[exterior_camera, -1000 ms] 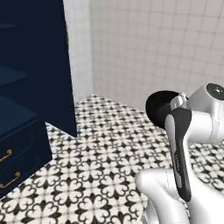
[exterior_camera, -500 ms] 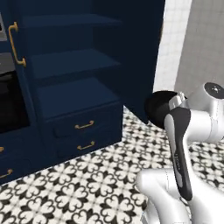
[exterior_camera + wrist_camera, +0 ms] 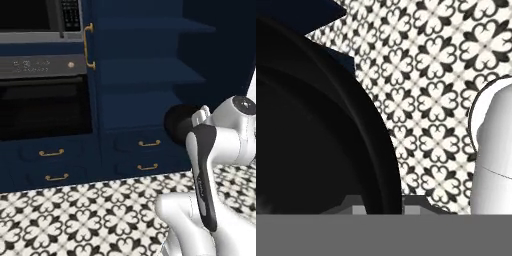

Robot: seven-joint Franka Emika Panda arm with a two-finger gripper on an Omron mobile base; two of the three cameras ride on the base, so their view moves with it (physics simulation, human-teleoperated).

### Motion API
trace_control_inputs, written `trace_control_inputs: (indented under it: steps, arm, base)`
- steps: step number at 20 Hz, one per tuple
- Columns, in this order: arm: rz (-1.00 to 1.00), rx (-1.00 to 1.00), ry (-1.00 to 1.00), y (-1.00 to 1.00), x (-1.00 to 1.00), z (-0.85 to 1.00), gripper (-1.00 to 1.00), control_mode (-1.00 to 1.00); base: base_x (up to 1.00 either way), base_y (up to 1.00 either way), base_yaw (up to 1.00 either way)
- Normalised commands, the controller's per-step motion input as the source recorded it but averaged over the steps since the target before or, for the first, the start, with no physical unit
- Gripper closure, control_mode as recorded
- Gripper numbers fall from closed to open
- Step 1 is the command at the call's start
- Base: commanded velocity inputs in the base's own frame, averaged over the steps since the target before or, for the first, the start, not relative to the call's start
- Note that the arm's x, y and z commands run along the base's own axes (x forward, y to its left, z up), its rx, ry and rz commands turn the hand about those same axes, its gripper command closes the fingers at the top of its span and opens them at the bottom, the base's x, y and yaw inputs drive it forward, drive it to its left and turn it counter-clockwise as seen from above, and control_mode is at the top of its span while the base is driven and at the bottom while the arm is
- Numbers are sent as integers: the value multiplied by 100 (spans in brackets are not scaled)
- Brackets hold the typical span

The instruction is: Pick up the bowls on the counter and stack them on top of one another in the open cabinet. Place the smaller bowl on top of the larger bowl.

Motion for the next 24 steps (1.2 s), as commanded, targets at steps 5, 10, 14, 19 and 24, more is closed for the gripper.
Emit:
trace_control_inputs:
  steps: [5, 10, 14, 19, 24]
  arm:
    - [0, 0, 0, 0, 0, 0, 100, 100]
    - [0, 0, 0, 0, 0, 0, 100, 100]
    - [0, 0, 0, 0, 0, 0, 100, 100]
    - [0, 0, 0, 0, 0, 0, 100, 100]
    - [0, 0, 0, 0, 0, 0, 100, 100]
  base:
    - [84, -38, 32]
    - [16, -90, 4]
    - [82, -15, 0]
    - [74, -27, 0]
    - [79, -9, 0]
